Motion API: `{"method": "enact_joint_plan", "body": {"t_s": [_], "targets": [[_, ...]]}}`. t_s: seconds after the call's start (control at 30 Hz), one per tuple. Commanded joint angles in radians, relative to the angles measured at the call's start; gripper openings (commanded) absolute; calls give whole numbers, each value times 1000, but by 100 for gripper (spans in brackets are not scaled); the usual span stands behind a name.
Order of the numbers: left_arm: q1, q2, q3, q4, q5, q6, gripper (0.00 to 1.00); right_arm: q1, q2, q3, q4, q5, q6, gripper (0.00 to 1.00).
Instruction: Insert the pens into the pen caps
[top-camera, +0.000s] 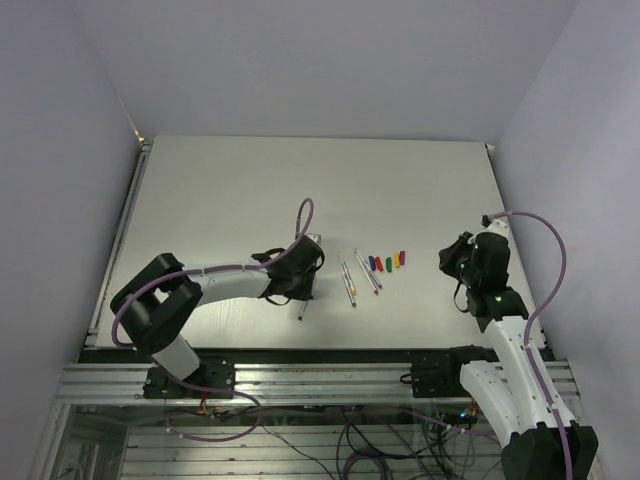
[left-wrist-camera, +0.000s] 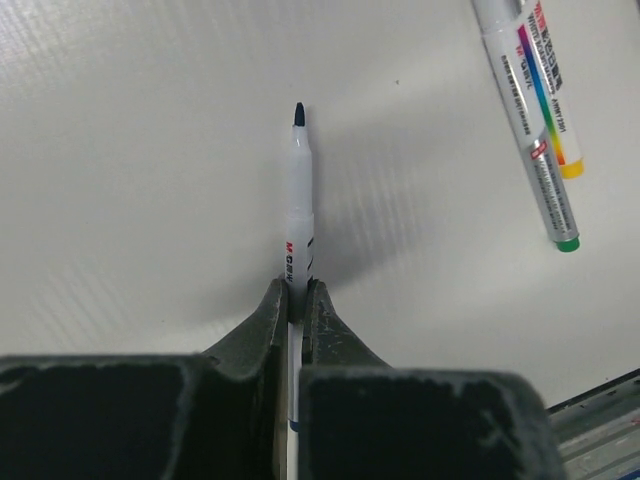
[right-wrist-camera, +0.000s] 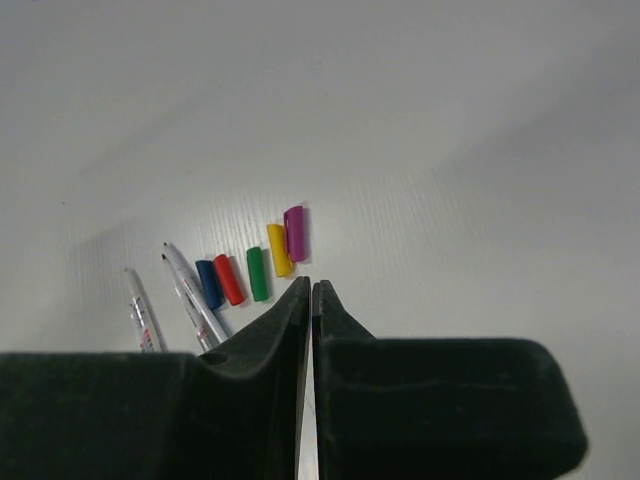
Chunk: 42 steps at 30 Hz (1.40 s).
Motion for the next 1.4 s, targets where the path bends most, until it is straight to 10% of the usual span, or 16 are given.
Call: {"method": "enact_joint_plan", "body": {"t_s": [0.0, 0.4, 0.7, 1.37], "targets": [[-39, -3, -16, 27, 2, -33, 7, 28, 15, -6, 58, -57, -27, 7], [-57, -281, -32, -56, -128, -40, 7, 418, 251, 69, 140, 247, -25, 21], [-74, -465, -143, -27, -158, -77, 7, 501, 499, 133, 246, 223, -61, 33], [-84, -557, -238, 3, -144, -78, 7, 556, 796, 246, 340, 251, -68, 26]]}}
